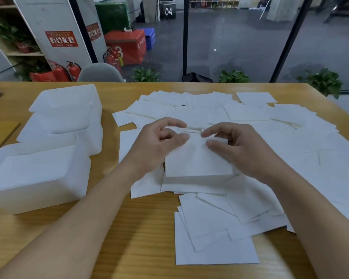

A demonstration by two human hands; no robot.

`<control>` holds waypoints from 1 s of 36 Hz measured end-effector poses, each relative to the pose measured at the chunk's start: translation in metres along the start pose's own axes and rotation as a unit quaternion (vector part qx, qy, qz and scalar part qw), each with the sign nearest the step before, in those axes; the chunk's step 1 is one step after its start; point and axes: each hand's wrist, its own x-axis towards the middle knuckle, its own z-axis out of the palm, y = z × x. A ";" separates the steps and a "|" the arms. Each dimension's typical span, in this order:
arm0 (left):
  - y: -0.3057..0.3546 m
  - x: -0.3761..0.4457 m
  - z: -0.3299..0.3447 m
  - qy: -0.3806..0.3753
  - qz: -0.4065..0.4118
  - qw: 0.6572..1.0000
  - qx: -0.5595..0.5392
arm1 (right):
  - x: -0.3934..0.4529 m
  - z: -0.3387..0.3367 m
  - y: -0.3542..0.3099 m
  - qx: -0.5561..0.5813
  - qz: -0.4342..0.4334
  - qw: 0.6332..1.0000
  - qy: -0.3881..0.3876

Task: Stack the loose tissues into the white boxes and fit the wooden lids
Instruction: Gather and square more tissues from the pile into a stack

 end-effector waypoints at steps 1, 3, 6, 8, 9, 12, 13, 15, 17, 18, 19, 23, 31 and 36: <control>-0.001 0.001 -0.004 -0.022 -0.015 1.000 0.015 | 0.000 -0.003 0.000 0.013 0.025 1.000 -0.012; -0.002 0.001 -0.012 -0.078 -0.049 0.994 0.058 | -0.001 -0.009 0.001 0.021 0.076 0.996 -0.044; -0.004 0.001 -0.018 -0.120 -0.072 0.984 0.107 | -0.004 -0.014 0.000 0.000 0.121 0.987 -0.105; -0.005 0.000 -0.018 -0.128 -0.076 0.980 0.131 | -0.005 -0.012 0.000 -0.042 0.129 0.984 -0.114; -0.006 0.000 -0.017 -0.125 -0.076 0.978 0.146 | -0.005 -0.011 0.001 -0.063 0.129 0.983 -0.112; -0.008 -0.001 -0.014 -0.113 -0.070 0.973 0.189 | -0.006 -0.008 0.001 -0.105 0.127 0.981 -0.098; -0.008 -0.002 -0.013 -0.111 -0.067 0.971 0.202 | -0.007 -0.007 0.001 -0.112 0.127 0.981 -0.095; -0.009 -0.002 -0.013 -0.104 -0.062 0.968 0.219 | -0.007 -0.004 0.001 -0.120 0.125 0.980 -0.094; -0.010 -0.001 -0.014 -0.092 -0.055 0.966 0.236 | -0.007 -0.002 0.001 -0.136 0.117 0.980 -0.090; -0.010 -0.001 -0.015 -0.088 -0.052 0.964 0.244 | -0.007 -0.002 0.001 -0.148 0.111 0.979 -0.087; -0.011 -0.001 -0.015 -0.086 -0.049 0.963 0.251 | -0.007 -0.001 0.001 -0.160 0.106 0.978 -0.085; -0.013 0.000 -0.013 -0.087 -0.034 0.958 0.271 | -0.006 0.001 0.001 -0.188 0.099 0.973 -0.092; -0.016 0.001 -0.016 -0.025 0.006 0.948 0.318 | -0.009 0.001 -0.001 -0.189 0.077 0.975 -0.089; -0.024 0.006 -0.020 0.075 0.047 0.925 0.369 | -0.008 0.002 -0.003 -0.220 0.067 0.972 -0.051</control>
